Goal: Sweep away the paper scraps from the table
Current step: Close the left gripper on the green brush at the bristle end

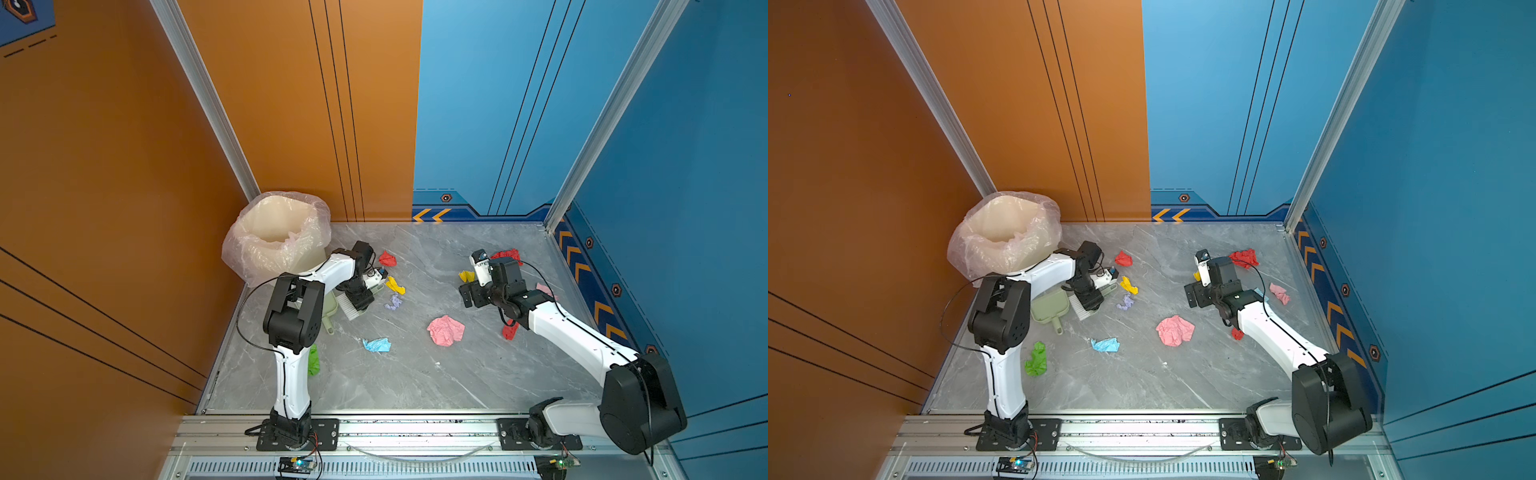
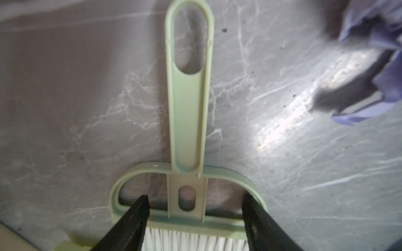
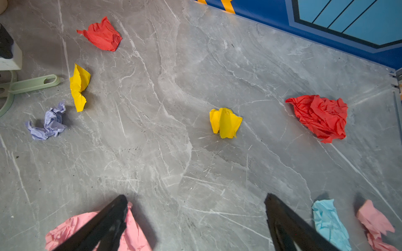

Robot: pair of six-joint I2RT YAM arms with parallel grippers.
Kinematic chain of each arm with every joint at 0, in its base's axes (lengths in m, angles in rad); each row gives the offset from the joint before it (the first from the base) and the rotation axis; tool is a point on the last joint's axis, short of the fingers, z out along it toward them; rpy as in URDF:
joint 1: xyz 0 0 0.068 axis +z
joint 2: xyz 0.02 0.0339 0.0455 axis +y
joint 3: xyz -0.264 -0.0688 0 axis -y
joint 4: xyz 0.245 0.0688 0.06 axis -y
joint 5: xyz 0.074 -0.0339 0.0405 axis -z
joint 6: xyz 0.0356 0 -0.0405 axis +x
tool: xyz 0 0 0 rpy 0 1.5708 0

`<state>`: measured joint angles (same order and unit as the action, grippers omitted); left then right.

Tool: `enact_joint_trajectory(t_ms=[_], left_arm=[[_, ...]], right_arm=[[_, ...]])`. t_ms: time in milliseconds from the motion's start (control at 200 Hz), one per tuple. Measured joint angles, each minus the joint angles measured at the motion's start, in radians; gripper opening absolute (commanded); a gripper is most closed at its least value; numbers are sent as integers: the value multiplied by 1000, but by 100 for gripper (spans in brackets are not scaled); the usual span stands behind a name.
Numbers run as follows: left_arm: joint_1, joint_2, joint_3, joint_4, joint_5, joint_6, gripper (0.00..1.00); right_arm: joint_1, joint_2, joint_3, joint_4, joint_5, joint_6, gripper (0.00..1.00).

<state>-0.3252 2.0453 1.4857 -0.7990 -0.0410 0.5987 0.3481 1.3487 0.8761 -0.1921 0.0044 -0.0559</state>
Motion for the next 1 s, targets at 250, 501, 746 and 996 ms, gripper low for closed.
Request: enact_joint_trajectory(t_ms=[250,501,746,996], left_arm=[[-3,6,10,-8,-3,7,68],[-8,13,18,-22,-3,15,63],[-17,29,40,-43,-10,31,61],[-21,34,47,-52,-17,39,60]], right_arm=[[2,1,0,0,0,0,100],[10,1,0,0,-1,0,100],[18,1,0,0,-1,-8,100],[23,1,0,0,-1,-8,100]])
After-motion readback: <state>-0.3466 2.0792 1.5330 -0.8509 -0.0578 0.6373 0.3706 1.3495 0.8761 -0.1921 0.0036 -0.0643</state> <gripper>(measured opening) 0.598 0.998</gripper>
